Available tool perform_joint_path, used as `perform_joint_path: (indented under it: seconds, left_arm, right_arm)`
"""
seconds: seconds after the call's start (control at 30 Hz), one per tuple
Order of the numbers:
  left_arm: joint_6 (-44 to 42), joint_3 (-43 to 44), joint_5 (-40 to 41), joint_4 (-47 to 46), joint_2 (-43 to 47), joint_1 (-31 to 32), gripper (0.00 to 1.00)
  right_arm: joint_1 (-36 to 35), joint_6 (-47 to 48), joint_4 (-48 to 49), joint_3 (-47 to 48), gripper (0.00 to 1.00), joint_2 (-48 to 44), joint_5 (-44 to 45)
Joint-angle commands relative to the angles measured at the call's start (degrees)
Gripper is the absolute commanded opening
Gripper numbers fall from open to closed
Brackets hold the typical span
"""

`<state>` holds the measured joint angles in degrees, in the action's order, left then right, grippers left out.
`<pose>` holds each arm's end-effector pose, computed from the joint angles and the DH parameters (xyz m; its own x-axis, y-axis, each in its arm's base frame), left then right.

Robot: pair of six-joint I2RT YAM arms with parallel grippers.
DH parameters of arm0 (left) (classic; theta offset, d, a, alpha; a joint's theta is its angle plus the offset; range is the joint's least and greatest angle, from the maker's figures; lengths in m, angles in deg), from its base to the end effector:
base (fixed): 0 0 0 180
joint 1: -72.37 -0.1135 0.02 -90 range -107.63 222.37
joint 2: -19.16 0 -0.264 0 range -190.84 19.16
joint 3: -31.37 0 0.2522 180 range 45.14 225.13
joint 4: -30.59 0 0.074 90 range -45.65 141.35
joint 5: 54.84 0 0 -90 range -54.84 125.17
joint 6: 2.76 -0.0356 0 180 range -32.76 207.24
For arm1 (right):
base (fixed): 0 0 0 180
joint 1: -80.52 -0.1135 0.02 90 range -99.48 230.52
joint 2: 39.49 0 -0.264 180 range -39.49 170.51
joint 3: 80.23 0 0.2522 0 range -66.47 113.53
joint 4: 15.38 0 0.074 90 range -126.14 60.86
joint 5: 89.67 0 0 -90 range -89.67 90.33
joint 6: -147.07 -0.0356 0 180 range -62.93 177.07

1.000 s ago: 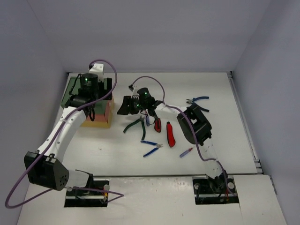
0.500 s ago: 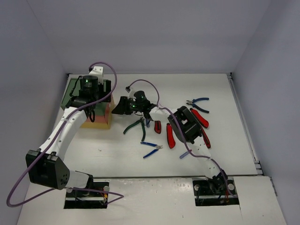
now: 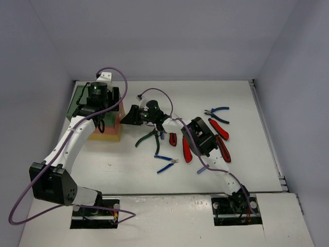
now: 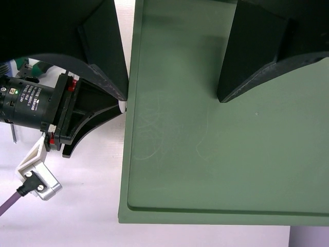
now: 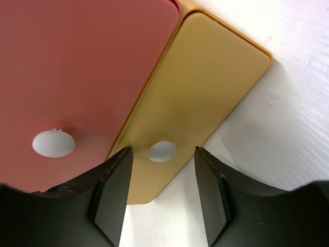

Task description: Sort the tools into containers

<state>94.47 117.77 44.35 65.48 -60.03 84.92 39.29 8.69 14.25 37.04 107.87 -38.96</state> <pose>0.3110 -0.0634 0.3538 -0.4594 -0.0250 -0.8879 0.0188 0.9991 -0.0378 0.4079 0.3874 0.1286 -0.7414 0.1196 -0.6604 -0.6506 0.1134 0.7509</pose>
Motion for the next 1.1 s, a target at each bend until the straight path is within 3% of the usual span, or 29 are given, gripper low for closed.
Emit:
perform_joint_path:
  seconds: [0.0,0.33,0.57,0.63,0.8,0.87,0.93,1.07]
  left_arm:
    - [2.3,2.1,-1.3,2.2,-1.6,-0.4,0.64]
    - [4.0,2.5,-2.7,2.5,-1.9,-1.6,0.64]
    - [4.5,2.4,-2.8,2.5,-1.7,-1.9,0.64]
    - [4.8,2.4,-2.6,2.5,-1.4,-2.1,0.64]
    - [5.7,2.5,-3.2,2.3,-1.3,-2.8,0.64]
    - [6.0,2.5,-3.5,2.2,-1.4,-3.1,0.64]
    - [6.3,2.5,-3.9,2.2,-1.5,-3.3,0.64]
    - [6.5,2.5,-4.3,2.3,-1.6,-3.4,0.64]
  right_arm:
    - [-0.5,-3.4,8.5,4.4,0.46,0.2,-2.5]
    - [-0.5,-6.3,11.7,4.7,0.29,0.7,-4.5]
    - [0.5,-6.8,12.3,2.7,0.02,-0.6,-3.7]
    - [1.1,-7.0,12.4,2.2,0.0,-1.0,-3.8]
    - [2.0,-6.9,12.4,1.6,0.02,-2.1,-4.1]
    - [1.9,-6.9,12.4,1.1,0.26,-2.2,-4.4]
    - [1.9,-6.8,12.6,0.7,0.38,-2.3,-4.2]
    - [1.9,-8.7,14.7,0.8,0.45,-1.2,-4.9]
